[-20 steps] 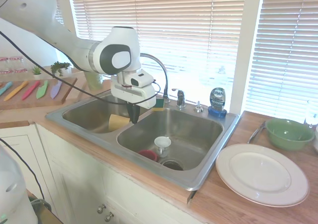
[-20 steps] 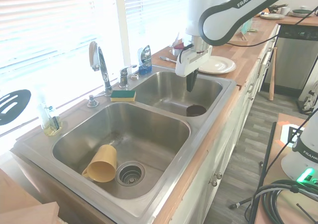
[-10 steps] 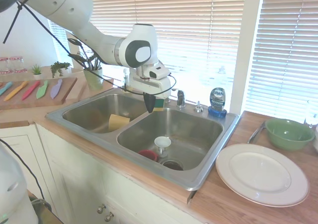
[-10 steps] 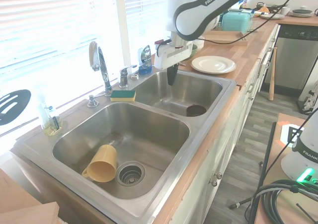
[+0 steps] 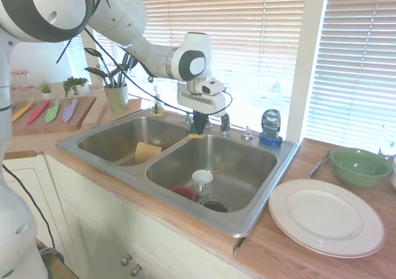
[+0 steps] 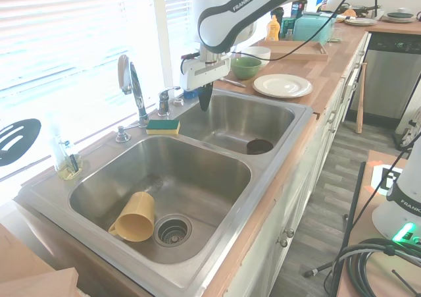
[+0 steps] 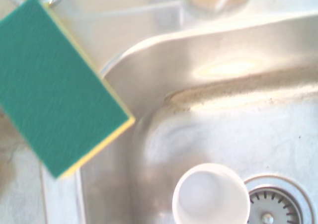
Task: Turn on the faucet
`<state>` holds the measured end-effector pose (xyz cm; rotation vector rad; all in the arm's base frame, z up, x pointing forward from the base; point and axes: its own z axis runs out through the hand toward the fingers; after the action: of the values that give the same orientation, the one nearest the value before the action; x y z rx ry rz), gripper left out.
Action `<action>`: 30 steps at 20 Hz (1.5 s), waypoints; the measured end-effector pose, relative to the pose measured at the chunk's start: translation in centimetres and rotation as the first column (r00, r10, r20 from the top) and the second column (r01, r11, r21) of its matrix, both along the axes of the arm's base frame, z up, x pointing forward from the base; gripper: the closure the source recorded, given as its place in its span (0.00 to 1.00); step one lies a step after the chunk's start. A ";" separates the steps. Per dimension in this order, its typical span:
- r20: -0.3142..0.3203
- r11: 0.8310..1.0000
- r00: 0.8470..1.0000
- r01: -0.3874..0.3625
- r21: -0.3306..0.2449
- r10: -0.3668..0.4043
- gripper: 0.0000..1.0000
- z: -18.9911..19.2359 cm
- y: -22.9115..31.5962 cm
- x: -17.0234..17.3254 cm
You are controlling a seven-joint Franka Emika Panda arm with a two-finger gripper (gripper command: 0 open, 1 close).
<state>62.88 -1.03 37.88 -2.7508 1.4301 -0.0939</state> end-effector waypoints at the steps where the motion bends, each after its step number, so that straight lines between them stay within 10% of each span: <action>1: -0.001 1.000 1.000 0.003 0.000 -0.003 1.00 0.0 -0.2 0.3; 8: 0.100 1.000 0.995 0.005 0.004 -0.005 1.00 1.2 -0.1 2.8; 18: 0.372 0.999 0.928 0.027 0.027 -0.035 1.00 3.2 -0.3 4.6; 30: 0.476 0.999 0.878 0.025 0.042 -0.042 1.00 5.0 -0.6 5.3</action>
<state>68.17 -1.60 42.92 -2.4262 1.3164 -0.6895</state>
